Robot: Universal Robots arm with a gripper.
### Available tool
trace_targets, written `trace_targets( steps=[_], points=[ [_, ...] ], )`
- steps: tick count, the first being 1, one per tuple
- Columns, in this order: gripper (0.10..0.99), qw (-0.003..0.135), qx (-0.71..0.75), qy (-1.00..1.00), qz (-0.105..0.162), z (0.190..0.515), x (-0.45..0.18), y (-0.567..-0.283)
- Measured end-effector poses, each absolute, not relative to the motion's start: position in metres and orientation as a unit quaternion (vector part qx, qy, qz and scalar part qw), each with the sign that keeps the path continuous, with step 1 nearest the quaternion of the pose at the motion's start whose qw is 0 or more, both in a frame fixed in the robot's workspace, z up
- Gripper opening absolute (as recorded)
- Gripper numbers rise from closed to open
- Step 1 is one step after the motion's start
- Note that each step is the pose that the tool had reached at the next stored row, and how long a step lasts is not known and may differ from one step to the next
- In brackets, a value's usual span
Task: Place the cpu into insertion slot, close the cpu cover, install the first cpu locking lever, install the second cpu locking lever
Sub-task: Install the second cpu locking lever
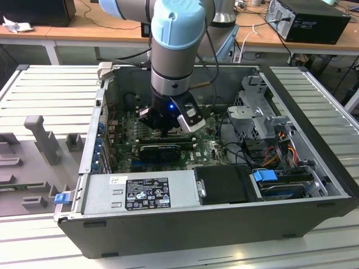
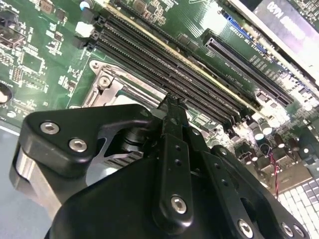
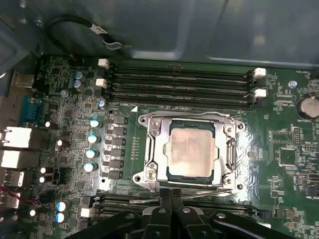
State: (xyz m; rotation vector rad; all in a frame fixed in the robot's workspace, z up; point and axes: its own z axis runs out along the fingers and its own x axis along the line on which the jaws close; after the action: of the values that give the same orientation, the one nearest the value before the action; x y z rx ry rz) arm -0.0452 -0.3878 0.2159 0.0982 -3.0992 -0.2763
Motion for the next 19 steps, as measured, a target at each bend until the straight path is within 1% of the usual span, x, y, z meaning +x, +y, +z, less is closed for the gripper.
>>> trace_targets(
  steps=[10, 15, 19],
  points=[
    [0.106, 0.014, 0.032, -0.994, -0.107, 0.215, -0.052, -0.393],
    [0.106, 0.013, 0.036, -0.991, -0.131, 0.215, -0.057, -0.400],
    [0.106, 0.013, 0.039, -0.990, -0.138, 0.214, -0.059, -0.403]
  ],
)
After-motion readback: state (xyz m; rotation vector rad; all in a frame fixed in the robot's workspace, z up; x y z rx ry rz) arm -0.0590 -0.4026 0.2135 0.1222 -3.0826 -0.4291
